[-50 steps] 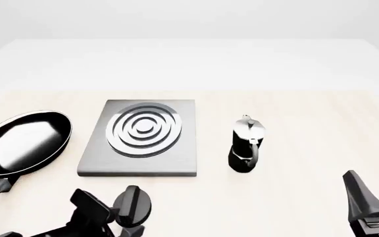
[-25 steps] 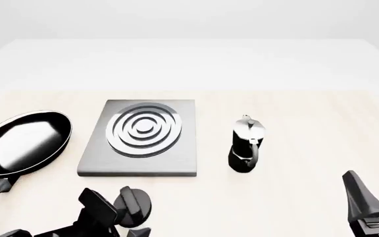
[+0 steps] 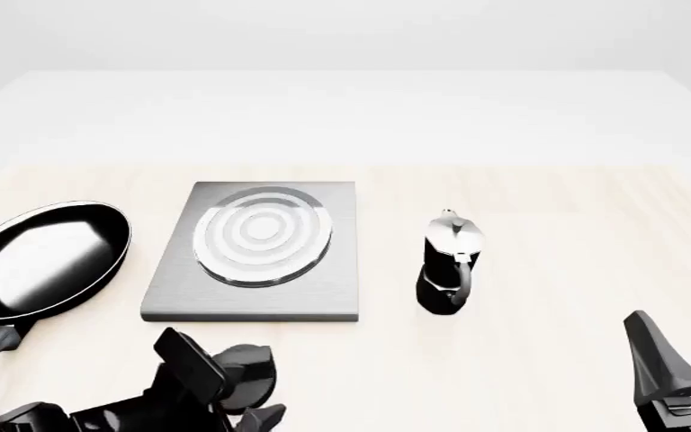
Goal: Turn on the stove and put the moka pot on it.
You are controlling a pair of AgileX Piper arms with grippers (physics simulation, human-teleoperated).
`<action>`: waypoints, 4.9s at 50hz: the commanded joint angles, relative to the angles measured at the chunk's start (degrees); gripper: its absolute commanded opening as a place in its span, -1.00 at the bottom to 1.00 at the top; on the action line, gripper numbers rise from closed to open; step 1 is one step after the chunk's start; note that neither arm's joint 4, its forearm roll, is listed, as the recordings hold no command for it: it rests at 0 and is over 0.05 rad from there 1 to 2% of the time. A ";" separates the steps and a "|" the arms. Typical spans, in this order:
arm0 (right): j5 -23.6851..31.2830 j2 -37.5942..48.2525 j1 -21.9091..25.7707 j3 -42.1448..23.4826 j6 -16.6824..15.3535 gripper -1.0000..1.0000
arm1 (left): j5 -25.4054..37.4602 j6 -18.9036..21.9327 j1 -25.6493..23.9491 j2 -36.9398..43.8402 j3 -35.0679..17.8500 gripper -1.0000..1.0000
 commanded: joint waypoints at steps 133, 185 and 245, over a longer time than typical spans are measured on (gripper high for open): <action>-11.97 34.47 15.73 -8.14 0.06 1.00 | 50.93 11.79 24.35 -58.73 -26.09 1.00; -45.94 67.62 20.23 -4.35 -0.62 1.00 | 53.17 11.53 23.94 -61.17 -26.15 1.00; -60.92 86.96 22.80 -6.53 -1.58 1.00 | 53.57 10.18 22.96 -61.72 -25.54 1.00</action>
